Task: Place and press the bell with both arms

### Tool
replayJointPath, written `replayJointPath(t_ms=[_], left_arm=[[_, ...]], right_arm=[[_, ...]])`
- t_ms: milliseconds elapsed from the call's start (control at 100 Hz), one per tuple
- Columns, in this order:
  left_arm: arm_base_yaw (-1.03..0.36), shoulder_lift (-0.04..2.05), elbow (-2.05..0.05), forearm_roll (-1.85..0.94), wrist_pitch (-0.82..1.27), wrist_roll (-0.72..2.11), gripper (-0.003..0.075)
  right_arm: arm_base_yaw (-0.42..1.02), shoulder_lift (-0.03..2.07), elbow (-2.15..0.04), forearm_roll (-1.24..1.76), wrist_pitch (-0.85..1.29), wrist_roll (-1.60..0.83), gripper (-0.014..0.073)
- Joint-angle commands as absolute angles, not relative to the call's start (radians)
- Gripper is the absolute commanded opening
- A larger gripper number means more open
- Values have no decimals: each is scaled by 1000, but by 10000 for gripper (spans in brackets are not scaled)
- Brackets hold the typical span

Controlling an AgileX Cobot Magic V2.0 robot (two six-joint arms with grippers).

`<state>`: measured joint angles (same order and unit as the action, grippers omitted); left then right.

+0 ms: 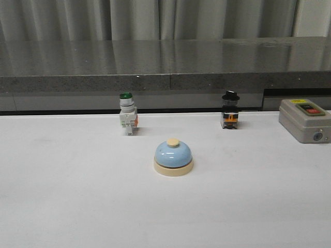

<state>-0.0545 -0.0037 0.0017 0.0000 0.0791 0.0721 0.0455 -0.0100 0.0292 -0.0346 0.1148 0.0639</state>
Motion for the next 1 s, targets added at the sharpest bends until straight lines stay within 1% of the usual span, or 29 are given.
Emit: replayJointPath(t_ms=[0, 750, 990], left_arm=[[-54, -33, 43, -13, -12, 61, -20], [-54, -33, 43, -13, -12, 61, -20], [-54, -33, 43, -13, -12, 61, -20]], right_arm=[[38, -27, 13, -44, 31, 59, -60], [38, -27, 13, -44, 30, 59, -60], [38, -27, 5, -44, -44, 59, -60]])
